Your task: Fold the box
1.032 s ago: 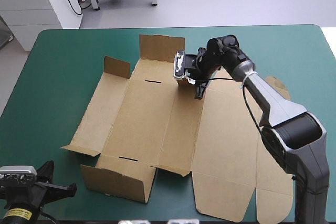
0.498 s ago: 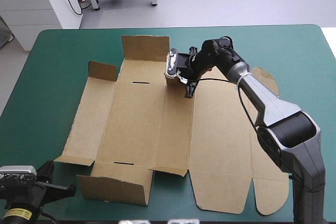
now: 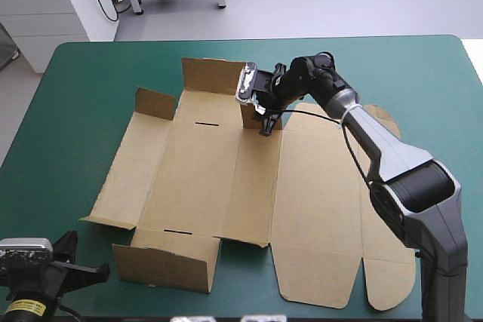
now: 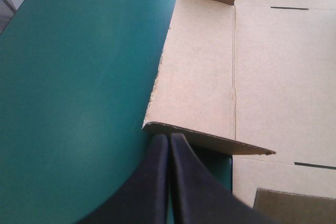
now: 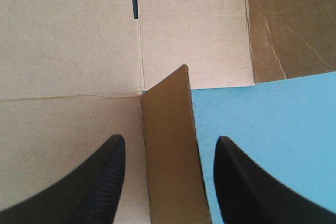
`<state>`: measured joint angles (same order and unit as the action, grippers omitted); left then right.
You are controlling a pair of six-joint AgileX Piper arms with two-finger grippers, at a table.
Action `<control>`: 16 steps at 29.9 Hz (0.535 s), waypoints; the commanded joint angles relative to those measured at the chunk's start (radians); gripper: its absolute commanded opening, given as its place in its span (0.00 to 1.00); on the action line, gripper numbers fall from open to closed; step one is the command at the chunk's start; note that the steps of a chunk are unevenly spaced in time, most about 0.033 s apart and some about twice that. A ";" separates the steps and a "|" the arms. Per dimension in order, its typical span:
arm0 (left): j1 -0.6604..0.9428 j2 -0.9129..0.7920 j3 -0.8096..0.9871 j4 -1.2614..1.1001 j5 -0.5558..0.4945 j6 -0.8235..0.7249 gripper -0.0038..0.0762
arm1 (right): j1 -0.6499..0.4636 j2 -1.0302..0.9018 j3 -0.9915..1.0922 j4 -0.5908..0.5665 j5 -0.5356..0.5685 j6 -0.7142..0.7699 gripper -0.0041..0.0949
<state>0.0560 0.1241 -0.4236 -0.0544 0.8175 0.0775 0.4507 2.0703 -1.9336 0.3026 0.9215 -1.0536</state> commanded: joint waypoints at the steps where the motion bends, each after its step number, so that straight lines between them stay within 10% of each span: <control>1: -0.003 0.021 -0.026 -0.003 -0.075 -0.001 0.04 | -0.002 -0.086 -0.036 -0.001 -0.029 0.058 0.43; 5: -0.003 0.021 -0.053 -0.001 -0.069 -0.001 0.04 | -0.010 -0.124 -0.036 -0.032 0.014 0.136 0.01; 16: -0.003 0.254 -0.241 0.150 -0.063 0.000 0.04 | -0.152 -0.258 0.018 -0.030 0.232 0.550 0.04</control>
<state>0.0560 0.2841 -0.5936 0.0480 0.8230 0.0775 0.3419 1.9070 -1.9197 0.2635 1.1566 -0.6311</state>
